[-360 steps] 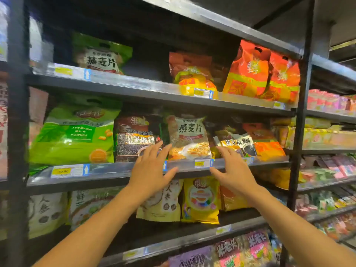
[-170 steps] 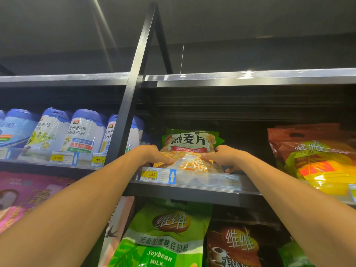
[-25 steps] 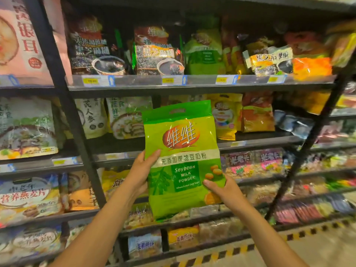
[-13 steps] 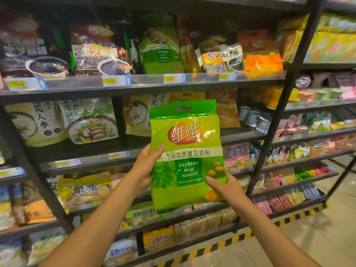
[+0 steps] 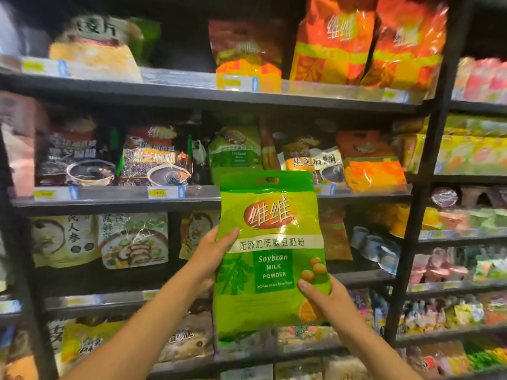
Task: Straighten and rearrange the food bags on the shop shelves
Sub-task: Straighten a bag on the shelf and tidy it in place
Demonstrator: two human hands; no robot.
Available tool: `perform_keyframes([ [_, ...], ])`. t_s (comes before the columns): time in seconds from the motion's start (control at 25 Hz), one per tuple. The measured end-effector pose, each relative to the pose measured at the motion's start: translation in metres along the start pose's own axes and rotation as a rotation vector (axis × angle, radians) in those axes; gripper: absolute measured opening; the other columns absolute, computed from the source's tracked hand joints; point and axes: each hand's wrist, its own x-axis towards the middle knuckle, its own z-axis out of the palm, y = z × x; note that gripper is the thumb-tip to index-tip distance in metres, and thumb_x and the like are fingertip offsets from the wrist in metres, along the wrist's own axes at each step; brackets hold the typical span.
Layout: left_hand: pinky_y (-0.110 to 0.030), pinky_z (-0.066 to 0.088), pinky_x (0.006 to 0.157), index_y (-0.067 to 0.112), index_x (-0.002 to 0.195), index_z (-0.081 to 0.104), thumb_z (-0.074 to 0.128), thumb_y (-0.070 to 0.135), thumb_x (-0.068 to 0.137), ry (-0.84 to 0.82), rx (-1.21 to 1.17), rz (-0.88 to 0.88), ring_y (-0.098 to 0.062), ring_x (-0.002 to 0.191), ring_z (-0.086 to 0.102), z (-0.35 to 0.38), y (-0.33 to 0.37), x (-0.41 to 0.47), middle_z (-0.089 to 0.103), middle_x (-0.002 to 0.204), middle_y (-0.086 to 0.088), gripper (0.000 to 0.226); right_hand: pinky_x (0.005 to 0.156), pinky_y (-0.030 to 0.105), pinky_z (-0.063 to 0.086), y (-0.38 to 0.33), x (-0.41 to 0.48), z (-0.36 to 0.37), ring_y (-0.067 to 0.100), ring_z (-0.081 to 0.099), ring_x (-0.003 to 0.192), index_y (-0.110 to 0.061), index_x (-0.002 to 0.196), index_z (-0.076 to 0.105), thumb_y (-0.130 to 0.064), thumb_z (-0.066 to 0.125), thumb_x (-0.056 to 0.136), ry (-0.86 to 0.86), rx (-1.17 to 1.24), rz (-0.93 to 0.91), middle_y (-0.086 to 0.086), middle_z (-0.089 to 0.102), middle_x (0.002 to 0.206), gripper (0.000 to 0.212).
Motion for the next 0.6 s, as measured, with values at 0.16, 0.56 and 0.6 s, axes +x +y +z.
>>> perform_keyframes([
  [0.16, -0.041, 0.063, 0.073, 0.018, 0.128, 0.066, 0.063, 0.028, 0.102, 0.024, 0.001, 0.063, -0.026, 0.094, 0.079, -0.006, 0.061, 0.043, 0.08, 0.109, -0.01, 0.028, 0.076, 0.024, 0.061, -0.053, 0.054, 0.016, 0.017, 0.076, 0.101, -0.021, 0.114, 0.072, -0.024, 0.079, 0.09, -0.019, 0.008, -0.128, 0.002, 0.079, 0.113, 0.025],
  [0.56, -0.043, 0.061, 0.043, 0.009, 0.099, 0.065, 0.059, 0.021, 0.105, 0.101, -0.046, -0.023, -0.024, 0.054, 0.075, -0.034, 0.163, 0.177, 0.076, 0.065, -0.011, 0.014, 0.072, 0.015, 0.057, -0.154, 0.2, 0.059, -0.001, 0.073, 0.096, -0.03, 0.141, 0.05, -0.035, 0.092, 0.072, -0.076, -0.205, -0.386, -0.008, 0.073, 0.12, 0.081],
  [0.6, -0.047, 0.062, 0.046, 0.009, 0.096, 0.066, 0.06, 0.023, 0.105, 0.084, -0.058, -0.066, -0.026, 0.056, 0.075, -0.037, 0.167, 0.189, 0.077, 0.068, -0.013, 0.018, 0.07, 0.017, 0.058, -0.157, 0.213, 0.059, 0.002, 0.075, 0.092, -0.03, 0.139, 0.053, -0.038, 0.095, 0.068, -0.067, -0.233, -0.391, -0.005, 0.075, 0.117, 0.082],
])
